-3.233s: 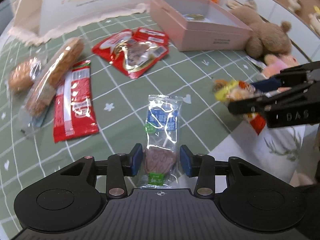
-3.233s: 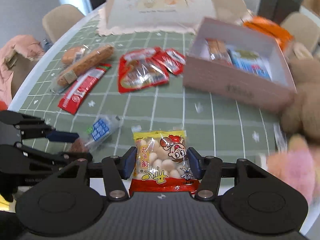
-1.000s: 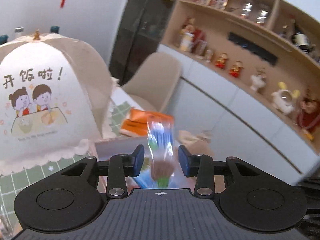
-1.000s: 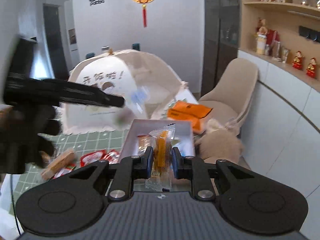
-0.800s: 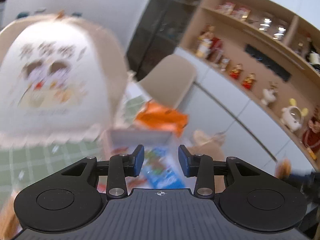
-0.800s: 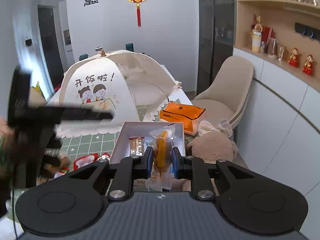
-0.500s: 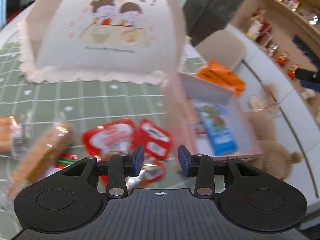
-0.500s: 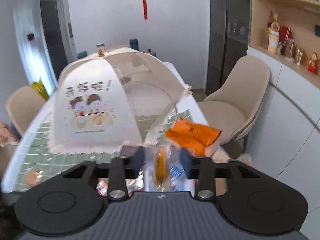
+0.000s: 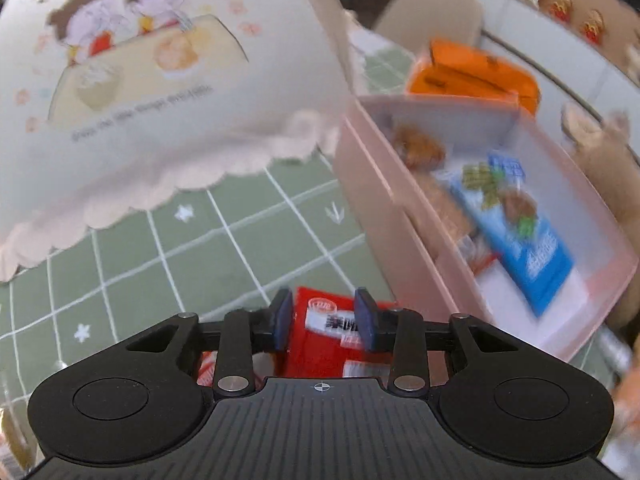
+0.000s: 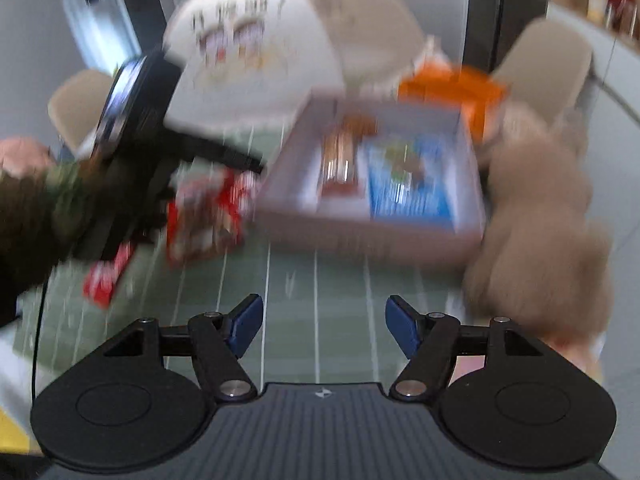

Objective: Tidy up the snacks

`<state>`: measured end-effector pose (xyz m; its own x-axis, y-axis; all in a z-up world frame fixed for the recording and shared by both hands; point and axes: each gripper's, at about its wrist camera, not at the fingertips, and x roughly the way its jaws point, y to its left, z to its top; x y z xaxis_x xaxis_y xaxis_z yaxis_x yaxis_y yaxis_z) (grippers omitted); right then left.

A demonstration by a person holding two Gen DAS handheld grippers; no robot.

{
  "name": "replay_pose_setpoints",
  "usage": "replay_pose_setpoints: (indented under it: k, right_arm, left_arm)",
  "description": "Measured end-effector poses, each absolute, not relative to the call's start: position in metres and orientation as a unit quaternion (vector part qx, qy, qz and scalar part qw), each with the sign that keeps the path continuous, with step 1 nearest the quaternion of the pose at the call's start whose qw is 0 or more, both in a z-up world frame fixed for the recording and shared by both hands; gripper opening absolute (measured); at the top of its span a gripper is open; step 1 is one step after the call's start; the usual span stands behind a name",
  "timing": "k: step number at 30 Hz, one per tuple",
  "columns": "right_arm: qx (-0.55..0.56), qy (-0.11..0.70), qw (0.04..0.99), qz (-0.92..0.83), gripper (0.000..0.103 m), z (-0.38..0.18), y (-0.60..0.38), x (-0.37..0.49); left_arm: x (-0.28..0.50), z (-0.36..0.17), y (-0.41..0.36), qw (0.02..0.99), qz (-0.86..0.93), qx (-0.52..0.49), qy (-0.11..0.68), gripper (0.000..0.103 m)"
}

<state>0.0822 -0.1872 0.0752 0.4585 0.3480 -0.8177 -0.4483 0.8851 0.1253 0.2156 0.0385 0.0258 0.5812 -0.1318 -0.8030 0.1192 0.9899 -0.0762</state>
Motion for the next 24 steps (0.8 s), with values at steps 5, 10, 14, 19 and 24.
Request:
replay_pose_setpoints:
  k: [5, 10, 14, 19, 24]
  right_arm:
    - [-0.066, 0.523, 0.802, 0.281, 0.068, 0.041, -0.181, 0.053]
    - [-0.077, 0.547, 0.773, 0.311, 0.058, 0.023, -0.162, 0.036]
    - [-0.100, 0.539, 0.770, 0.328, 0.042, 0.021, -0.140, 0.028]
    - [-0.112, 0.521, 0.771, 0.349, 0.034, 0.029, -0.117, 0.030]
    - [-0.125, 0.462, 0.807, 0.346, 0.040, 0.049, -0.089, 0.049]
  left_arm:
    - [0.173, 0.024, 0.047, 0.887, -0.107, -0.013, 0.448, 0.038]
    - [0.109, 0.024, 0.059, 0.890, -0.107, -0.022, 0.444, 0.032]
    - [0.064, 0.024, 0.063, 0.887, -0.107, -0.023, 0.450, 0.031]
    - [0.032, 0.030, 0.077, 0.882, -0.106, -0.059, 0.456, 0.031]
    - [0.011, 0.052, 0.102, 0.898, -0.056, -0.075, 0.430, 0.031]
